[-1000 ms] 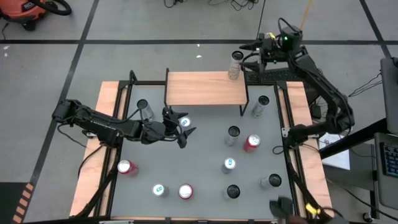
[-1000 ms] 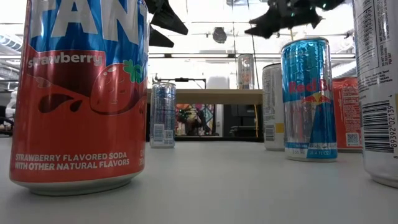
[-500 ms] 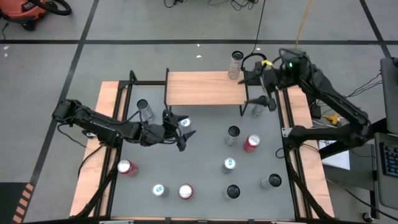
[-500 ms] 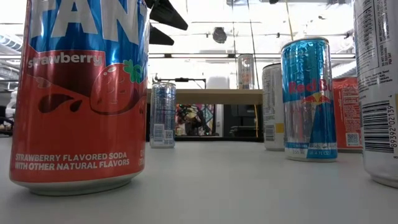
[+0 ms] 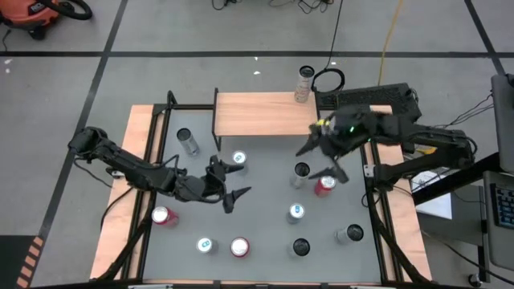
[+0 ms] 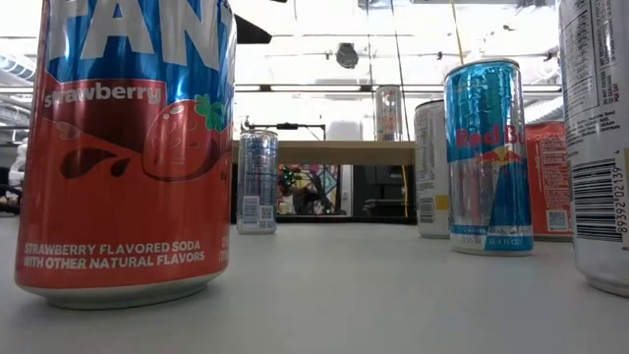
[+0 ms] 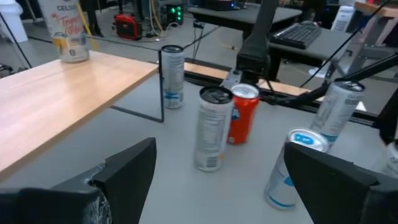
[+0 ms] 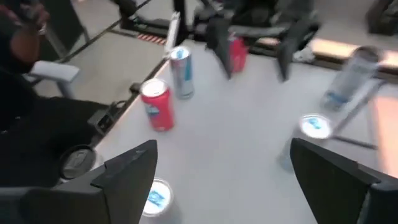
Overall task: Place canned beverage on shelf
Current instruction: Put the middle orange soda can on the shelf
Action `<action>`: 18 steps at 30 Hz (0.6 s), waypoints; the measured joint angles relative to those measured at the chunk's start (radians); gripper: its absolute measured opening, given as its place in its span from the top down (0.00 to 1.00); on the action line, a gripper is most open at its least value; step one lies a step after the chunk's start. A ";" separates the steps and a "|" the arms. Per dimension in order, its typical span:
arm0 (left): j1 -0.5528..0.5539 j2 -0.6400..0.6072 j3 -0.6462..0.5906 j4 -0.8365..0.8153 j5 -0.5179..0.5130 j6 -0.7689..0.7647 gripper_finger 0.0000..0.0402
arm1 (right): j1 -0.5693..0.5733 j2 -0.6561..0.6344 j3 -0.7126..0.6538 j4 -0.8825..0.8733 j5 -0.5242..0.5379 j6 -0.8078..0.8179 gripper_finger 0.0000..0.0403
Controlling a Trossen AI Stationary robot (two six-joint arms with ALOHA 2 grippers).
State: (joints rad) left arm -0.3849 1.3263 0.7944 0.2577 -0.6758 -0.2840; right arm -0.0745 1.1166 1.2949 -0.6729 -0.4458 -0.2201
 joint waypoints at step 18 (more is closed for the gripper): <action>-0.222 0.036 0.000 0.010 -0.154 -0.017 0.12 | 0.468 0.273 -0.205 0.572 0.482 0.268 0.16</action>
State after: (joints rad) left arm -0.6071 1.3624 0.7944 0.2679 -0.8301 -0.3012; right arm 0.3938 1.3897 1.0901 -0.1011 0.0363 0.0475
